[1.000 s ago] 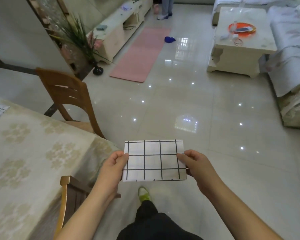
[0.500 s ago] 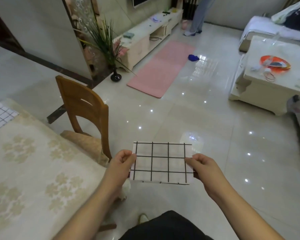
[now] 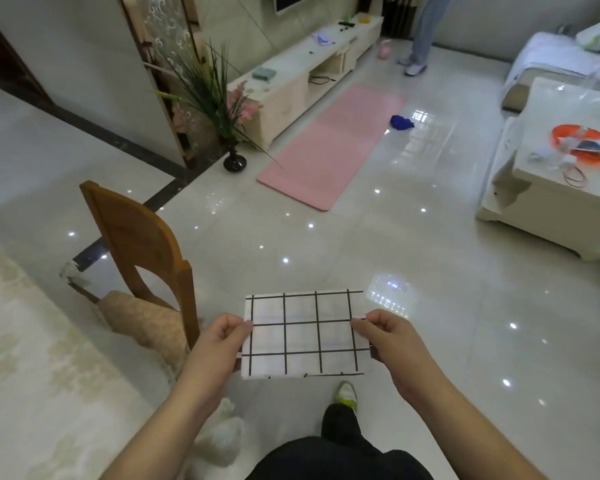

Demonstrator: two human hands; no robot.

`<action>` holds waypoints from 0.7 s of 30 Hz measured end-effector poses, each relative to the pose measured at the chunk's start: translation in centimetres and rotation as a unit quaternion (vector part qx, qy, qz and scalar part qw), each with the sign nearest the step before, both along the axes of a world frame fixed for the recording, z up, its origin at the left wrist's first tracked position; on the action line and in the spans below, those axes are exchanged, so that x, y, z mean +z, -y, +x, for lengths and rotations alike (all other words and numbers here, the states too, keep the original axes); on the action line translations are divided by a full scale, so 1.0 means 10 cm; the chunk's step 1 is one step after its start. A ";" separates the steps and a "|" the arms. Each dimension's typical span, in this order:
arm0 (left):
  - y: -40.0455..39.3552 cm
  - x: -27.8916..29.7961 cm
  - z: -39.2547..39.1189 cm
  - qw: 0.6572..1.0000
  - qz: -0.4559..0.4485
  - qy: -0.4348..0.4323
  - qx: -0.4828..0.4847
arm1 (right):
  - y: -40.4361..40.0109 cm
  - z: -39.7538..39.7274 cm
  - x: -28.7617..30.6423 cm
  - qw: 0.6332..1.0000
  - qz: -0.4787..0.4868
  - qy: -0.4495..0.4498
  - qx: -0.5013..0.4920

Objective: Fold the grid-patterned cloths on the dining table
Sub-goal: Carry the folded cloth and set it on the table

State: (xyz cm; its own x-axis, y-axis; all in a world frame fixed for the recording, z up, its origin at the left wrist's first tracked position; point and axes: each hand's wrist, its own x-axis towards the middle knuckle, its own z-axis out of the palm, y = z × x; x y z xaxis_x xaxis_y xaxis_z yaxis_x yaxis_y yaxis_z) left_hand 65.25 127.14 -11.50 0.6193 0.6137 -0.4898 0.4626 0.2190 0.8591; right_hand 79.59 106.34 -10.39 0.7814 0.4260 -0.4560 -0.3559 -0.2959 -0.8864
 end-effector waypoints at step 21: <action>-0.85 0.24 2.11 0.982 -0.039 0.025 0.183 | -1.44 2.65 0.04 0.988 0.031 -0.067 0.137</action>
